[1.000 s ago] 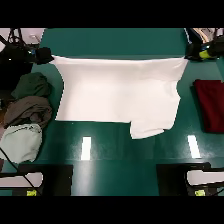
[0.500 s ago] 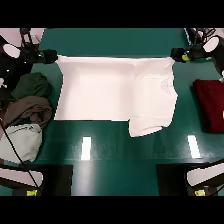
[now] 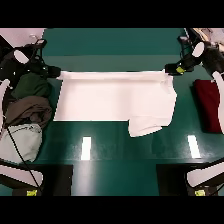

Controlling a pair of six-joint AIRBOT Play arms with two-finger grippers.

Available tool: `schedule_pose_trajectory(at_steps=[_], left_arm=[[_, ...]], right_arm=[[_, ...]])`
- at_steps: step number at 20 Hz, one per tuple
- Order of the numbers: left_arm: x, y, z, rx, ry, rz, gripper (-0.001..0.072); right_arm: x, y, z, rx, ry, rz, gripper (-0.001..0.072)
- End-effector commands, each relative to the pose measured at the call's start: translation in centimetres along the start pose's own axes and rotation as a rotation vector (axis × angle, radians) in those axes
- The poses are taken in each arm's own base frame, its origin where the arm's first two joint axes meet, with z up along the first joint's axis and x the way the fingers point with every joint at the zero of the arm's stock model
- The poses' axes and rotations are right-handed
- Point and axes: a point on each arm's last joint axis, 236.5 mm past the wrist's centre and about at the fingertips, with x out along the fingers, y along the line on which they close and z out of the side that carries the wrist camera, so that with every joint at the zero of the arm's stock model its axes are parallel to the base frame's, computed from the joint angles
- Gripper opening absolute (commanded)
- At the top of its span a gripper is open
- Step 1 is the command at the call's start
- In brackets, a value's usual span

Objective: Fold the shirts.

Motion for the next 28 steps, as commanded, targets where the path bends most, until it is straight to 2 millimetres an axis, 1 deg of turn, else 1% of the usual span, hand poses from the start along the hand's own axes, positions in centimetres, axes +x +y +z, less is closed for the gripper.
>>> schedule_pose_trajectory(at_steps=[1, 3, 4, 5, 6, 7, 8, 10, 11, 13, 16, 17, 20, 22, 25, 27, 28], left_arm=[[0.8, 0.2, -2.9, 0.01, 0.091, 0.003, 0.0023], [1.1, 0.2, -3.9, 0.004, 0.118, -0.003, 0.0023], [1.1, 0.0, -4.2, -0.002, 0.131, -0.008, 0.0024], [1.1, 0.0, -4.4, -0.019, 0.138, -0.01, 0.0026], [1.0, -0.3, -4.5, -0.033, 0.144, -0.019, 0.0172], [1.0, -0.6, -4.7, -0.045, 0.155, -0.033, 0.0408], [0.9, -0.8, -5.2, -0.066, 0.175, -0.037, 0.0509], [0.2, -1.2, -6.5, -0.082, 0.237, -0.046, 0.0508], [-0.5, -1.4, -7.3, -0.096, 0.282, -0.058, 0.0497], [-2.2, -1.8, -8.9, -0.12, 0.377, -0.093, 0.05], [-4.3, -2.0, -10.7, -0.164, 0.408, -0.095, 0.05], [-4.9, -2.1, -11.7, -0.18, 0.41, -0.087, 0.05], [-6.4, -3.4, -15.5, -0.202, 0.452, -0.099, 0.05], [-6.8, -3.8, -17.5, -0.224, 0.46, -0.088, 0.0501], [-6.8, -4.2, -19.9, -0.257, 0.479, -0.08, 0.05], [-6.6, -3.9, -21.4, -0.268, 0.516, -0.06, 0.05], [-6.4, -3.3, -21.9, -0.28, 0.524, -0.032, 0.05]], right_arm=[[1.3, 0.1, -2.6, 0.023, 0.083, -0.01, 0.0013], [1.7, 0.3, -3.4, 0.037, 0.106, -0.003, 0.0017], [1.7, 0.7, -3.6, 0.045, 0.117, 0.014, 0.0021], [1.7, 1.0, -3.6, 0.051, 0.117, 0.029, 0.0067], [1.6, 1.7, -3.5, 0.063, 0.116, 0.055, 0.0259], [1.6, 2.2, -3.5, 0.074, 0.117, 0.078, 0.0348], [1.4, 2.6, -3.5, 0.083, 0.119, 0.098, 0.0348], [0.6, 2.9, -3.7, 0.079, 0.123, 0.112, 0.0348], [-0.1, 2.9, -3.8, 0.056, 0.123, 0.113, 0.0348], [-2.0, 3.0, -4.1, 0.013, 0.127, 0.117, 0.0348], [-4.8, 3.2, -4.6, -0.027, 0.125, 0.122, 0.0347], [-5.5, 3.2, -4.7, -0.032, 0.12, 0.122, 0.0347], [-7.2, 3.3, -4.2, -0.042, 0.08, 0.124, 0.0347], [-8.1, 3.4, -4.0, -0.044, 0.062, 0.124, 0.0347], [-9.0, 3.4, -4.1, -0.05, 0.057, 0.125, 0.0347], [-9.3, 3.4, -4.4, -0.057, 0.065, 0.126, 0.0347], [-9.3, 3.4, -4.6, -0.058, 0.074, 0.127, 0.0346]])
